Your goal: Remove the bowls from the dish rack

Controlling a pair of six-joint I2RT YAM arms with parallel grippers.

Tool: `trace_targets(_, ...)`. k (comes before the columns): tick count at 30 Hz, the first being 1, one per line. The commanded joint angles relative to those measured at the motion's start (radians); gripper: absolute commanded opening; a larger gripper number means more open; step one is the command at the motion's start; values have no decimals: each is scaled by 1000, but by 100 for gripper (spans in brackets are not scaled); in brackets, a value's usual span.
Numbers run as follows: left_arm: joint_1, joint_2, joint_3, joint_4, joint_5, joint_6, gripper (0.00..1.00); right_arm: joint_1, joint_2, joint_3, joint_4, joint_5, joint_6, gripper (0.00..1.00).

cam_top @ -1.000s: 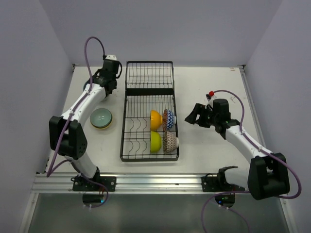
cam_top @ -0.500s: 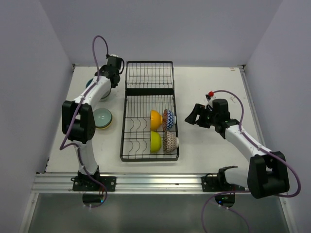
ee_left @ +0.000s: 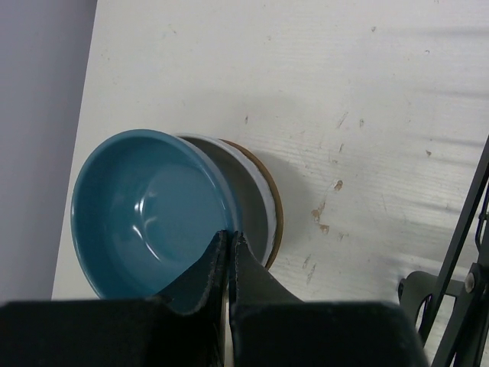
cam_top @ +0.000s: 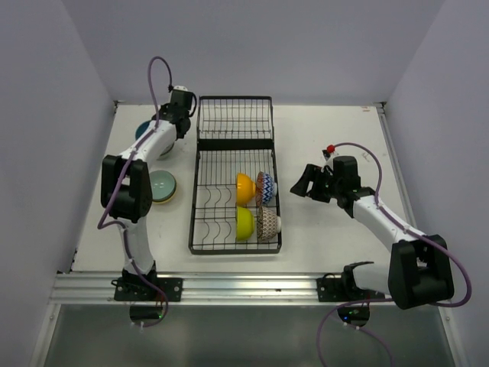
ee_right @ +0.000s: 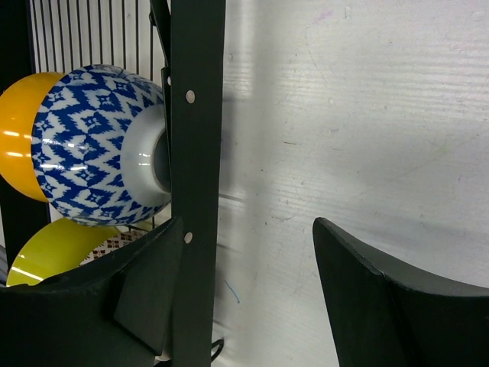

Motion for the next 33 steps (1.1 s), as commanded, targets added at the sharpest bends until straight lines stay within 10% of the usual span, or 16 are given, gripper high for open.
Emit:
trace_targets(1,8,25,26,64,-16,17,0,-1,-1,27,13,24,-20,73)
trace_targets(24,8,31,-29,109,18,-7,0,-2,11,29,13,27,-21,73)
trace_targets(33,8,-19,-30,102,15,-27,22,-1,11,30,10,29,-21,73)
